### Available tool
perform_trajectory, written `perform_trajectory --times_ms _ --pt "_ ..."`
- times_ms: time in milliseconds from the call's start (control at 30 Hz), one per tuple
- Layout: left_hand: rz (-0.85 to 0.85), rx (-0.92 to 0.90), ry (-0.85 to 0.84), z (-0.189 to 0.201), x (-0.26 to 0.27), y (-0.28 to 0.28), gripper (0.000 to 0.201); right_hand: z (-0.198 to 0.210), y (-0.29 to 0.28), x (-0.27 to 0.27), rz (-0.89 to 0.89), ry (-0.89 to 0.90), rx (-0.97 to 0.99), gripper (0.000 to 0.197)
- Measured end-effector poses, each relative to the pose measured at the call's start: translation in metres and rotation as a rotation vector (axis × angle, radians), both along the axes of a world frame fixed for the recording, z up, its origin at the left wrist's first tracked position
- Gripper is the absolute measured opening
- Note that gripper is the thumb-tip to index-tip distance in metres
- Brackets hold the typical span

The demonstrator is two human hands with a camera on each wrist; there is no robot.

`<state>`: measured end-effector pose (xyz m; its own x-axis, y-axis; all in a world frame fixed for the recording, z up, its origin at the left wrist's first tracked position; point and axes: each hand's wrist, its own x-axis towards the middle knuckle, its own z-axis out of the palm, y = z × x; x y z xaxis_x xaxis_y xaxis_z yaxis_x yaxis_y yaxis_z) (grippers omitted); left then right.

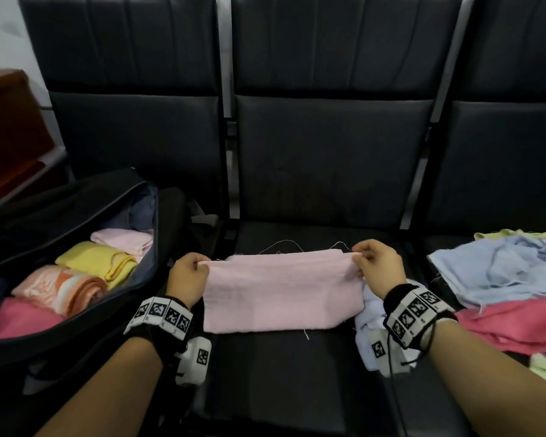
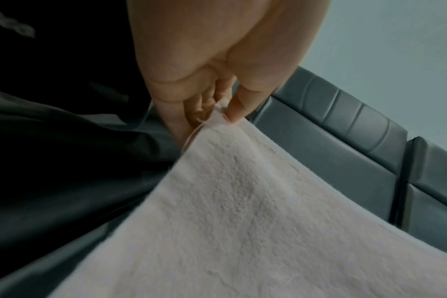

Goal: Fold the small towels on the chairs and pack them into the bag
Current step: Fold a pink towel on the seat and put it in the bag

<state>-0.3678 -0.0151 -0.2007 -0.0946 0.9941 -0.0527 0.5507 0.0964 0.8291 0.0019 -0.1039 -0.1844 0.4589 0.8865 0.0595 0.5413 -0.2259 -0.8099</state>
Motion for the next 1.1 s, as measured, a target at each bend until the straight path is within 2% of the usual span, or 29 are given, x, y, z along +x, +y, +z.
perform_trajectory --times_ms 100,233,333,367,433,500,600,700,767,833,933,1100 --pt "0.001 0.013 0.023 -0.011 0.006 0.02 0.018 -0.009 0.025 0.006 -0.015 -0.007 -0.035 0.02" --pt "0.024 0.002 0.018 -0.024 0.015 0.047 0.019 -0.022 0.057 0.015 -0.048 -0.041 -0.055 0.029" --pt "0.041 -0.037 0.034 -0.039 0.023 0.059 0.023 -0.037 0.072 0.018 -0.061 -0.043 -0.085 0.018" --pt "0.02 -0.077 0.017 -0.044 0.027 0.059 0.03 -0.043 0.074 0.018 -0.053 -0.056 -0.147 0.023" --pt "-0.051 -0.169 -0.036 -0.057 0.03 0.053 0.046 -0.057 0.072 0.016 0.001 -0.121 -0.328 0.046" --pt "-0.093 -0.221 -0.013 -0.065 0.028 0.045 0.053 -0.067 0.068 0.014 0.039 -0.17 -0.453 0.056" --pt "-0.063 -0.24 0.044 -0.071 0.024 0.032 0.05 -0.071 0.062 0.014 0.061 -0.179 -0.529 0.041" --pt "-0.054 -0.294 0.117 -0.07 0.023 0.019 0.044 -0.067 0.054 0.01 0.07 -0.073 -0.598 0.031" --pt "-0.058 -0.327 0.154 -0.069 0.024 0.012 0.04 -0.063 0.05 0.005 0.069 -0.038 -0.573 0.021" --pt "-0.05 -0.31 0.168 -0.066 0.025 0.007 0.032 -0.056 0.049 0.001 0.064 -0.007 -0.458 0.013" --pt "-0.029 -0.263 0.157 -0.06 0.026 0.002 0.021 -0.042 0.049 0.003 0.031 0.114 -0.283 0.015" --pt "-0.112 -0.225 0.136 -0.051 0.038 -0.004 0.025 -0.023 0.043 0.017 -0.053 0.213 -0.221 0.018"
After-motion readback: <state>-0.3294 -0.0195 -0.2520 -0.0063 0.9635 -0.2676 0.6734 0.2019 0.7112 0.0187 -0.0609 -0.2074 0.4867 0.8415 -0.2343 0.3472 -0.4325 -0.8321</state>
